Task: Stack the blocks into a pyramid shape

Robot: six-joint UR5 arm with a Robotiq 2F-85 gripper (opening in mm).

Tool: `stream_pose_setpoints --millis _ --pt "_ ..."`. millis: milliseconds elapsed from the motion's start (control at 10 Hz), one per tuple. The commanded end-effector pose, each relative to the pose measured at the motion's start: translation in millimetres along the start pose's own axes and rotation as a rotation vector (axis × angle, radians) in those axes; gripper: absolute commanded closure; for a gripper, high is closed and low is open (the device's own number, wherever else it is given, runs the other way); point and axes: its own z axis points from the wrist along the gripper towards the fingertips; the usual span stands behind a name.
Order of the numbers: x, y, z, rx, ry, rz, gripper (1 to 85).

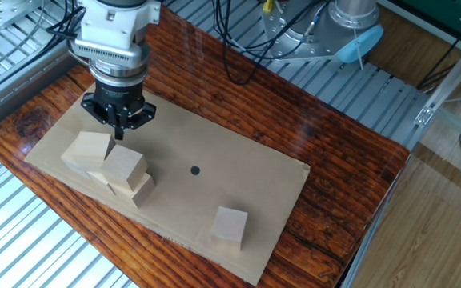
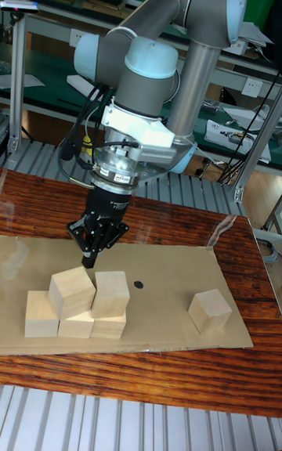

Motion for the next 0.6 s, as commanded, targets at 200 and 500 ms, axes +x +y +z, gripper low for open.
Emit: stream_pose_setpoints --millis 200,500 --pt "17.4 -16.8 3.0 0.041 0.031 -0.056 84.7" --pt "10.4 -14.7 2.7 0.035 0.005 -0.038 84.7"
